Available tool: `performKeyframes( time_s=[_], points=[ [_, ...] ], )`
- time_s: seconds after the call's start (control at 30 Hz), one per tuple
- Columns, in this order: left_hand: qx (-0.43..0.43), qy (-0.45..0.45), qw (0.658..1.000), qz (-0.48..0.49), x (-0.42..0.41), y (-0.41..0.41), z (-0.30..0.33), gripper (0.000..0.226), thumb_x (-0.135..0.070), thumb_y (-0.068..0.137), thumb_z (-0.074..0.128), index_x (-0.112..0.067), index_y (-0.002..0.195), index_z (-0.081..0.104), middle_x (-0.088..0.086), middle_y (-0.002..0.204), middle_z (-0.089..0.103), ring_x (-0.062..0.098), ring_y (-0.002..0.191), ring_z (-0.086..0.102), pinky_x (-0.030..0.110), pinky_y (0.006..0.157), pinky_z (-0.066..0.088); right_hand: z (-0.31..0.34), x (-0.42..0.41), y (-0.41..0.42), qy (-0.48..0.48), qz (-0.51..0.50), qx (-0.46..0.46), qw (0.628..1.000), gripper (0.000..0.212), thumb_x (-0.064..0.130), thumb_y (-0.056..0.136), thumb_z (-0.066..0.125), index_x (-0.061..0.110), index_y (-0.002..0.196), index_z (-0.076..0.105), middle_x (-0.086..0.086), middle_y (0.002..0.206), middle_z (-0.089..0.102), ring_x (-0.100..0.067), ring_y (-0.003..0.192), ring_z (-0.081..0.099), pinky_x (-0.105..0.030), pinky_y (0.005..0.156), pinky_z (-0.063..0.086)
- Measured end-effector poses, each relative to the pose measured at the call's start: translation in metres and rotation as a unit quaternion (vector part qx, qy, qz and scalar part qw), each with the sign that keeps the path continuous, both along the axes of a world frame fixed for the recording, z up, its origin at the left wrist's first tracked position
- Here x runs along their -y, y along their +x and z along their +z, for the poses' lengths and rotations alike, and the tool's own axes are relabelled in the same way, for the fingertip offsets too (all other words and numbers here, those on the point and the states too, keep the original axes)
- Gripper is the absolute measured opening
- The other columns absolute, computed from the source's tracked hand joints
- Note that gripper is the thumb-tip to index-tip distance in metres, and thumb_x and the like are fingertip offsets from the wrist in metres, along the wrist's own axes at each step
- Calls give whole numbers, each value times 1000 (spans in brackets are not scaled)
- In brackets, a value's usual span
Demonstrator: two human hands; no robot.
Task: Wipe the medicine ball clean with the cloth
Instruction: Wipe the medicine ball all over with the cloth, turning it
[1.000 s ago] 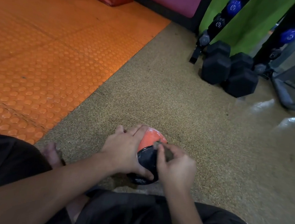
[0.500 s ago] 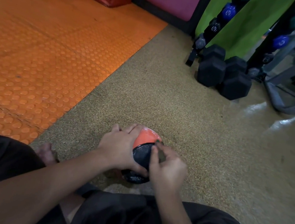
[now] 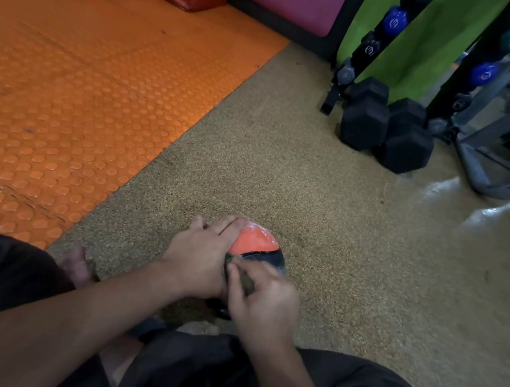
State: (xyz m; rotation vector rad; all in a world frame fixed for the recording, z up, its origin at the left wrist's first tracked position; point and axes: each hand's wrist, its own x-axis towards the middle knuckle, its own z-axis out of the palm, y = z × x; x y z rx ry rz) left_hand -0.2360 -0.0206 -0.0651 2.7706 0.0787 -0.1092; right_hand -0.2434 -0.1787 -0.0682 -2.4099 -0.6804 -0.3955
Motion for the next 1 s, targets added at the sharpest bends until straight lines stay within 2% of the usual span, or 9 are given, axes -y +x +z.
performKeyframes(
  time_s=[0.13, 0.3, 0.47, 0.6, 0.67, 0.73, 0.8, 0.87, 1.0],
  points=[
    [-48, 6, 999, 7, 3, 1, 6, 154, -106, 35, 59, -41, 163, 3, -22, 170, 15, 35, 134, 38, 47, 106, 49, 8, 28, 34, 47, -168, 24, 984, 35, 49, 89, 56, 25, 89, 82, 7, 82, 78, -18, 67, 73, -25, 60, 54],
    [-3, -3, 1000, 0, 1, 7, 1, 105, -68, 81, 63, -44, 162, 2, -22, 170, 17, 35, 130, 39, 44, 103, 50, 1, -3, -5, 2, -30, 13, 999, 26, 44, 90, 61, 27, 94, 80, 8, 85, 76, -14, 70, 70, -26, 58, 54],
    [-42, 9, 999, 8, 3, 7, 9, 151, -105, 37, 61, -40, 163, 8, -22, 168, 22, 36, 132, 41, 46, 103, 50, 8, 26, 34, 38, -164, 24, 985, 23, 43, 88, 66, 26, 91, 82, 8, 84, 78, -17, 70, 73, -21, 63, 49],
    [-19, 13, 1000, -3, 3, 15, 8, 117, -78, 71, 69, -40, 163, 7, -19, 169, 22, 34, 130, 42, 42, 99, 48, 1, 4, 10, 38, -60, -9, 997, 26, 42, 88, 65, 24, 96, 82, 9, 90, 79, -9, 77, 72, -22, 69, 54],
    [-22, -5, 1000, -6, -2, 15, 5, 121, -82, 66, 69, -44, 162, 5, -20, 169, 19, 33, 132, 41, 45, 100, 50, 1, 3, 5, 90, -21, -64, 994, 19, 39, 91, 68, 25, 94, 81, 12, 89, 78, -5, 79, 72, -27, 72, 58],
    [-38, -30, 999, 0, -9, 10, 4, 153, -105, 36, 63, -46, 163, 3, -19, 170, 14, 31, 142, 38, 50, 109, 48, 18, 14, 27, 270, -102, -176, 941, 9, 28, 93, 76, 21, 91, 81, 9, 86, 79, -6, 79, 75, -34, 75, 61],
    [-33, -73, 997, 20, -17, 7, 3, 157, -108, 32, 62, -46, 163, 3, -17, 170, 12, 25, 150, 34, 54, 116, 43, 36, 41, 59, 424, -237, -268, 832, 2, 24, 92, 77, 22, 92, 77, 3, 76, 77, -14, 64, 74, -33, 60, 59],
    [-48, -134, 989, 47, -28, 6, 3, 152, -103, 33, 70, -48, 162, 10, -14, 169, 18, 24, 151, 35, 56, 117, 42, 46, 64, 86, 451, -305, -323, 774, 10, 28, 91, 79, 25, 97, 71, -4, 67, 68, -25, 48, 63, -29, 44, 47],
    [-119, -298, 938, 132, -51, 9, -9, 150, -91, 30, 86, -40, 157, 25, -3, 155, 43, 25, 135, 54, 53, 107, 52, 32, 63, 111, 380, -270, -382, 798, 15, 23, 92, 77, 29, 105, 71, -4, 78, 72, -21, 48, 61, -29, 42, 48]
  ],
)
